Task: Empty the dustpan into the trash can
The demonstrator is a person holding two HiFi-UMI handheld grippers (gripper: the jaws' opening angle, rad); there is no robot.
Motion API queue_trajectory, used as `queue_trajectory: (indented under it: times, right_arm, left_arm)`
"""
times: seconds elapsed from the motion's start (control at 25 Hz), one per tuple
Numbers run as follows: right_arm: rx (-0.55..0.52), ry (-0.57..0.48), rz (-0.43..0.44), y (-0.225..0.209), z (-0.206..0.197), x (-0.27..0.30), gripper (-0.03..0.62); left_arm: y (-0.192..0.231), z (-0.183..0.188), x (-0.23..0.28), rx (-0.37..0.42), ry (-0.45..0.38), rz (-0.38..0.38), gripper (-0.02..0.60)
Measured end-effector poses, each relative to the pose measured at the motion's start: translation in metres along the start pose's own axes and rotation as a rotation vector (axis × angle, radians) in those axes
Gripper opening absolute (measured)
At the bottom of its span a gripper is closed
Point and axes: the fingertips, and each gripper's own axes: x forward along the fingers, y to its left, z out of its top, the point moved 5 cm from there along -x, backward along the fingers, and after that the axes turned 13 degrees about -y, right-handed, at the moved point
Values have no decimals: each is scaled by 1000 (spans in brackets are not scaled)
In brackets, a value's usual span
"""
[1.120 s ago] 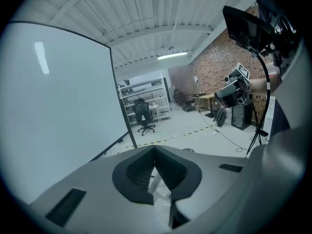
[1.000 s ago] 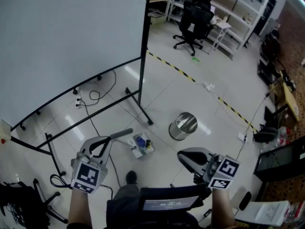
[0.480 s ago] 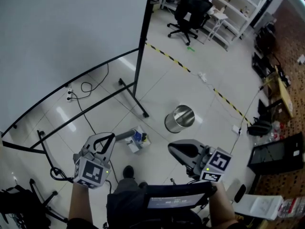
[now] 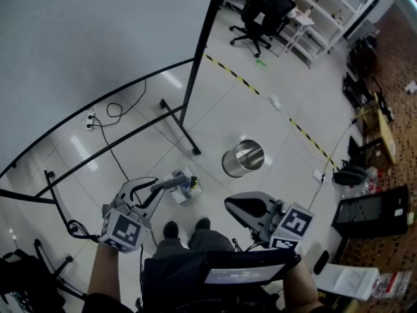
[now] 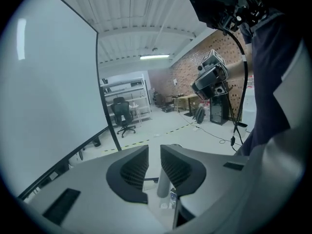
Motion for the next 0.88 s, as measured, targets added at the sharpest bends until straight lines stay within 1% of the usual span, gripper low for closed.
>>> queue_trajectory:
  times: [0.08,0.12,0.2,0.24,0.4,0.68,0.76,0.88]
  right_arm:
    - [22,-5,-12,-4,-2,-4,18]
    - [32,-8,-16,-8,-4,-5,18]
    - [46,-6,-15,-13,-7,-8,18]
    - [50,-2,-10,-15,-8,-8,18]
    - [66,8,35,-27,-13,-4,18]
    - [6,75,127,-58,-28,35,18]
    - [-6,92,144,-59,-31,44,18]
    - [-5,115,161,-56,-36,50,18]
  left_arm:
    - [0,-6,5,-10,23,-18,130]
    - [-1,-10,9,-20,39,-32,148]
    - [-4,-17,15,-41,70,-62,227]
    - [-6,-19,18,-46,79,-69,235]
    - [-9,-29,28,-31,98,-48,235]
    - [-9,-59,49,-42,133,-33,235]
    - [-7,-70,48,-58,134,-16,235]
    - [-3,-74,43,-105,100,11,235]
